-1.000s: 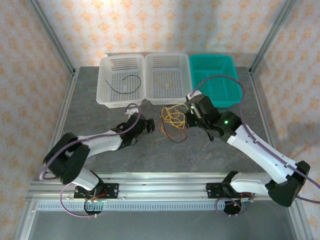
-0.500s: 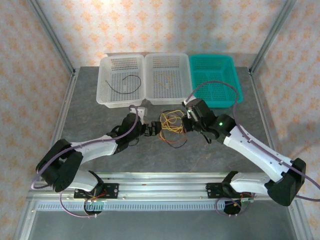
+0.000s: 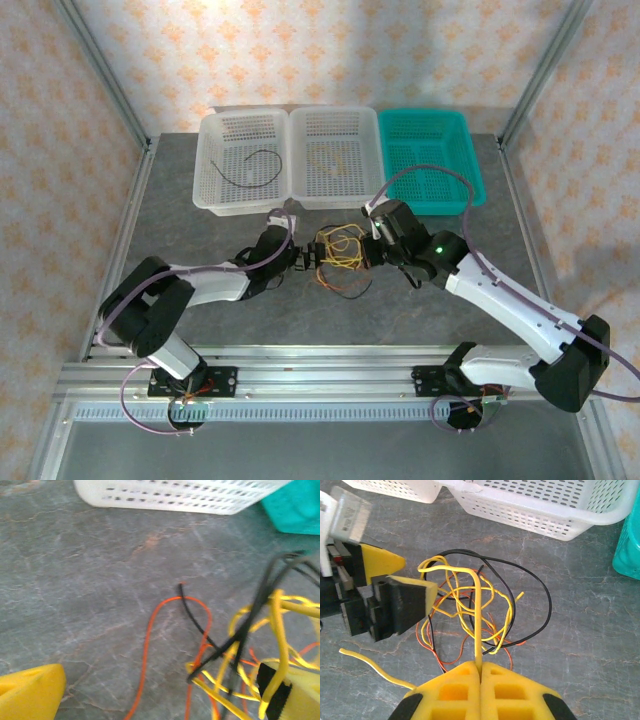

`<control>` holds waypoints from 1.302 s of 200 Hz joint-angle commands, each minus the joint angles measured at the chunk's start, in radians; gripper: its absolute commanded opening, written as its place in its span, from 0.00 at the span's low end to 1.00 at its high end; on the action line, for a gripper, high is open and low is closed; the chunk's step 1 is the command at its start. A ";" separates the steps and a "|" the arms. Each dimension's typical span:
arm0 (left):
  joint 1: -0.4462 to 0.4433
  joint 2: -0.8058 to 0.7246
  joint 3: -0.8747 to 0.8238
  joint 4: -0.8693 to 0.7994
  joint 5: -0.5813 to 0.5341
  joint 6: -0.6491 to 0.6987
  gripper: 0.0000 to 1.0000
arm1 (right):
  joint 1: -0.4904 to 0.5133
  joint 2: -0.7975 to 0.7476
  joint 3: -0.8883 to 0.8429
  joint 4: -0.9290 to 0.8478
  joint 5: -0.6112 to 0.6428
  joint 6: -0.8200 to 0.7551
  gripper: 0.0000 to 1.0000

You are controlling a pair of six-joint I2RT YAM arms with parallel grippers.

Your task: Untangle the cables

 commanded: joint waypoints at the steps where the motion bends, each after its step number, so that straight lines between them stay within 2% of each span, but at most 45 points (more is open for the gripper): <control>1: 0.003 0.046 0.062 -0.059 -0.130 -0.025 0.99 | -0.003 -0.033 0.017 0.001 0.002 0.002 0.00; 43: 0.013 0.094 0.081 -0.126 -0.227 -0.053 0.99 | -0.003 -0.080 0.037 -0.047 0.048 -0.005 0.00; 96: 0.017 0.097 0.052 -0.133 -0.227 -0.071 0.99 | -0.004 -0.137 0.062 -0.058 0.101 0.002 0.00; 119: 0.015 0.058 0.020 -0.098 -0.158 -0.063 0.99 | -0.006 -0.159 0.056 -0.012 0.091 0.021 0.00; 149: 0.015 -0.085 -0.041 -0.048 -0.060 -0.041 0.99 | -0.008 -0.143 0.025 0.035 0.043 0.030 0.00; 201: 0.017 -0.327 -0.054 -0.134 -0.048 0.038 0.99 | -0.018 -0.101 -0.023 0.078 0.028 0.021 0.00; 226: 0.019 -0.354 -0.029 -0.168 0.022 0.086 0.99 | -0.024 -0.086 -0.032 0.084 0.014 0.019 0.00; 260: 0.024 -0.312 0.054 -0.173 0.197 0.162 1.00 | -0.032 -0.077 -0.048 0.095 -0.029 -0.002 0.00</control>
